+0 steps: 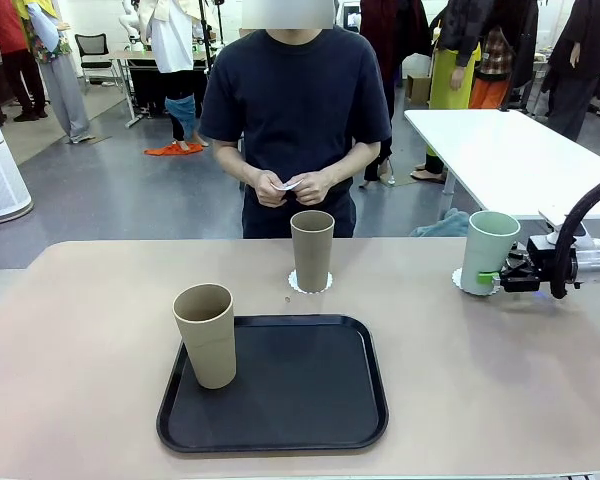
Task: Place coasters on the table and set cups on them.
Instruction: Take one Reusable plastic cup from the Flat Tray and place it on a coaster set by the human.
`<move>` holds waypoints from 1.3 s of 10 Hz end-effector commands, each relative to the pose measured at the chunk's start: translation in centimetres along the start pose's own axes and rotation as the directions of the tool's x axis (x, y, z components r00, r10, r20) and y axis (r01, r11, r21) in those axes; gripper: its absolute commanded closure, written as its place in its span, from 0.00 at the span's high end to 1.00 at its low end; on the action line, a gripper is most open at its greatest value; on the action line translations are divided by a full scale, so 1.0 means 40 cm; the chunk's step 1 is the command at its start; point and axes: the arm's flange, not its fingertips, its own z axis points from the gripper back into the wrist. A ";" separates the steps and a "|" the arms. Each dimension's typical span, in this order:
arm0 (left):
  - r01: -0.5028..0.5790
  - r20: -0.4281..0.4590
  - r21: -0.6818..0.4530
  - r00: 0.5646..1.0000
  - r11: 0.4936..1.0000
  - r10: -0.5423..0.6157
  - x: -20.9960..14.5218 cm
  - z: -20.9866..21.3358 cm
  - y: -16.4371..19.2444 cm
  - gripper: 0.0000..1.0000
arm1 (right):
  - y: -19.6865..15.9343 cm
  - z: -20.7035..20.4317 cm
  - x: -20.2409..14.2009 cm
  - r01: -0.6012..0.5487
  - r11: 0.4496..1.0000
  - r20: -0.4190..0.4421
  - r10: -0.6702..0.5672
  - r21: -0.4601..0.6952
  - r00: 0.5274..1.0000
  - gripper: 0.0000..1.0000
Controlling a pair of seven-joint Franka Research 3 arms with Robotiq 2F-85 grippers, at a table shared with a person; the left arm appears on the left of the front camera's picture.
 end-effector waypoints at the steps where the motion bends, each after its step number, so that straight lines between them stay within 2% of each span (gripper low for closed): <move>1: 0.005 0.008 -0.014 1.000 1.000 -0.005 -0.001 0.004 -0.005 1.00 | -0.011 -0.008 0.007 -0.031 0.999 0.002 0.031 -0.012 1.000 0.82; 13: 0.005 0.008 -0.014 1.000 1.000 -0.005 -0.001 0.004 -0.005 1.00 | -0.081 0.014 0.007 0.024 0.997 0.043 -0.021 -0.068 0.999 0.82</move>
